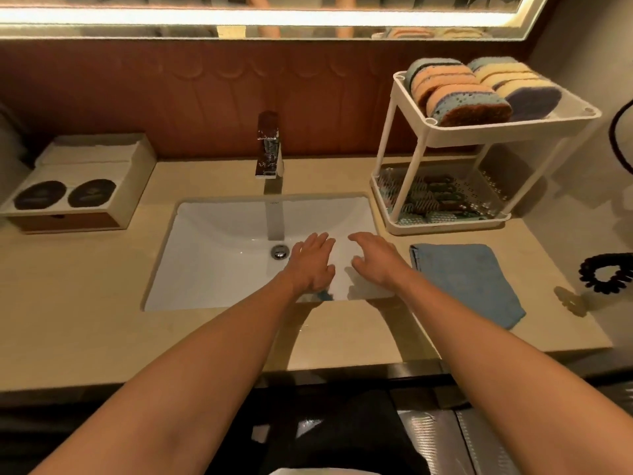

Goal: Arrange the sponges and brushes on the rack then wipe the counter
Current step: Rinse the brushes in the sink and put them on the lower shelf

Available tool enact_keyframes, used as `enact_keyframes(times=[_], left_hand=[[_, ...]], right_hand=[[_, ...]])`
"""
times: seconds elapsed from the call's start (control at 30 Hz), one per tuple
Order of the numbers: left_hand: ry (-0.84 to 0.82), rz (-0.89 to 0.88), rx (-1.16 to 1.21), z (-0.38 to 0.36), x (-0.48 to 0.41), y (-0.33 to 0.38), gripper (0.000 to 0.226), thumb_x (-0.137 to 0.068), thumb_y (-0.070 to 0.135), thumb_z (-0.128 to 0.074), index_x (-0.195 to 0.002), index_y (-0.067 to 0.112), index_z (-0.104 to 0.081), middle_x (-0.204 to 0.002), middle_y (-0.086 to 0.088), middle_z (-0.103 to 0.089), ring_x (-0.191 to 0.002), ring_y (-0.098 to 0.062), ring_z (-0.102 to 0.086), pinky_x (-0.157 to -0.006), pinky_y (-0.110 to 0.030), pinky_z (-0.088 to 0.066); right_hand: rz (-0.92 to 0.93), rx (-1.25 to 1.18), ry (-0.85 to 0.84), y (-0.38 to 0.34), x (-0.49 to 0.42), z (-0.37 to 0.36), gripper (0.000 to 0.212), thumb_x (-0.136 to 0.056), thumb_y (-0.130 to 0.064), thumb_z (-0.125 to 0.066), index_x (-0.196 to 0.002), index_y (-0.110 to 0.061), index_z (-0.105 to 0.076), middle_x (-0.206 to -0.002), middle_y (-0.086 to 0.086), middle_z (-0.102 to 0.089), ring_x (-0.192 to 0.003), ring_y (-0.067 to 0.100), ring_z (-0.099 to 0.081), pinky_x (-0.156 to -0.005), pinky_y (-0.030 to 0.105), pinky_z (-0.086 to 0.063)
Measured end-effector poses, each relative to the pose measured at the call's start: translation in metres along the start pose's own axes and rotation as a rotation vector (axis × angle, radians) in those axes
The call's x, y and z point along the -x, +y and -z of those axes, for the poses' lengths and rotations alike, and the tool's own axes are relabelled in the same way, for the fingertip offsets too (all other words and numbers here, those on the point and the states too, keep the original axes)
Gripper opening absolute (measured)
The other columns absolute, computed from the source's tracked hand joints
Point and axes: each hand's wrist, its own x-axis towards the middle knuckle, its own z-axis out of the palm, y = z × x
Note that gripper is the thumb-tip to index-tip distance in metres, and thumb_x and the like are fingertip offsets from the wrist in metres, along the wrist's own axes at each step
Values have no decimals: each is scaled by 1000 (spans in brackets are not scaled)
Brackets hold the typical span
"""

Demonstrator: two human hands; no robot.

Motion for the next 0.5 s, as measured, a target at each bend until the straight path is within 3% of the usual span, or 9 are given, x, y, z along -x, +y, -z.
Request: enact_keyframes(times=[0.37, 0.43, 0.5], left_hand=[[-59, 81, 56, -35, -11, -73, 61, -103, 30, -50, -157, 14, -27, -167, -9, -18, -153, -29, -17, -122, -47, -18], [-60, 66, 66, -43, -15, -83, 54, -101, 27, -52, -151, 14, -37, -160, -9, -33, -147, -31, -30, -115, -46, -27], [-35, 38, 98, -52, -20, -93, 39, -97, 21, -53, -135, 14, -51, -140, -7, -52, -130, -31, -47, -98, -42, -36]], right_hand=[[-5, -82, -123, -19, -40, -67, 49, -103, -24, -49, -151, -21, -40, -155, 2, -42, -137, 25, -44, -113, 37, -34], [-2, -77, -170, -17, -48, -78, 50, -103, -23, -48, -151, -19, -40, -155, 4, -42, -137, 26, -43, -112, 37, -32], [-20, -81, -219, -17, -58, -89, 51, -102, -21, -47, -152, -17, -39, -156, 5, -41, -137, 27, -42, -113, 38, -32]])
